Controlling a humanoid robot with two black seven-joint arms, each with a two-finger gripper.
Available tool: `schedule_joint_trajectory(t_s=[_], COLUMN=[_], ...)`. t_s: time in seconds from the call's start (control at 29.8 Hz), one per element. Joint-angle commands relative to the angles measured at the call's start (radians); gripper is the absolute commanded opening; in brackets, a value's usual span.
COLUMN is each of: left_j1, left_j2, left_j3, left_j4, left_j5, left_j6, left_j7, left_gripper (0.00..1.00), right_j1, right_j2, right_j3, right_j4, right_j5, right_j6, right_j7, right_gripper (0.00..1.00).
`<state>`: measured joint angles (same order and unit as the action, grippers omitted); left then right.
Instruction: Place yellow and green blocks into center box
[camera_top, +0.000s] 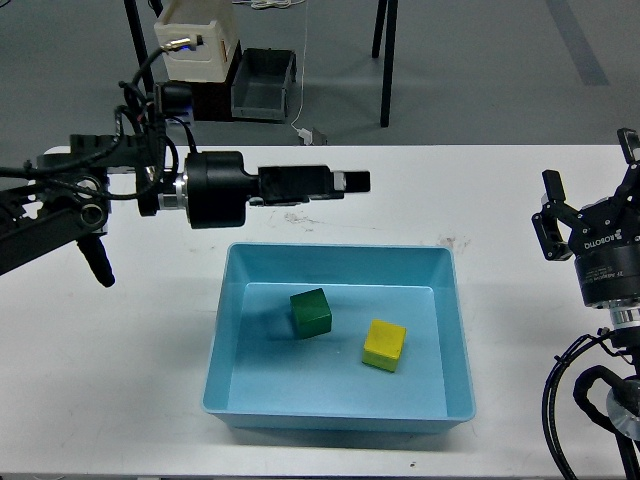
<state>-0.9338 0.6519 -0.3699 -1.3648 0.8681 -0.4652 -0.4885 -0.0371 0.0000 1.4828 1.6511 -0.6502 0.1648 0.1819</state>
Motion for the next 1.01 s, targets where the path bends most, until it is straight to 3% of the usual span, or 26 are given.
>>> schedule_joint_trajectory(t_s=[0.0, 0.13, 0.27, 0.44, 0.74, 0.97], left_j1=[0.100, 0.260, 0.476, 0.651, 0.858, 0.934], left_j2=[0.021, 0.020, 0.008, 0.011, -0.032, -0.086], left_j3=[-0.108, -0.234, -0.389, -0.452, -0.518, -0.521], left_j4=[-0.031, -0.120, -0.183, -0.206, -0.261, -0.263], left_j5=[-0.223, -0.368, -0.510, -0.772, -1.244, -1.459], left_j6=[0.042, 0.158, 0.169, 0.197, 0.183, 0.074], left_j7=[0.000, 0.000, 0.000, 0.000, 0.000, 0.000], left_gripper=[1.00, 1.00, 1.00, 1.00, 1.00, 1.00], right_j1=[-0.003, -0.047, -0.107, -0.175, -0.262, -0.325], right_j2=[0.000, 0.000, 0.000, 0.000, 0.000, 0.000], right_j3=[0.020, 0.027, 0.033, 0.031, 0.030, 0.020], right_j4=[0.001, 0.012, 0.016, 0.022, 0.026, 0.024], right_j5=[0.222, 0.418, 0.538, 0.550, 0.684, 0.794], right_j6=[0.009, 0.010, 0.085, 0.140, 0.136, 0.140], right_j7=[-0.117, -0.170, -0.194, -0.205, -0.206, -0.223], right_gripper=[1.00, 1.00, 1.00, 1.00, 1.00, 1.00])
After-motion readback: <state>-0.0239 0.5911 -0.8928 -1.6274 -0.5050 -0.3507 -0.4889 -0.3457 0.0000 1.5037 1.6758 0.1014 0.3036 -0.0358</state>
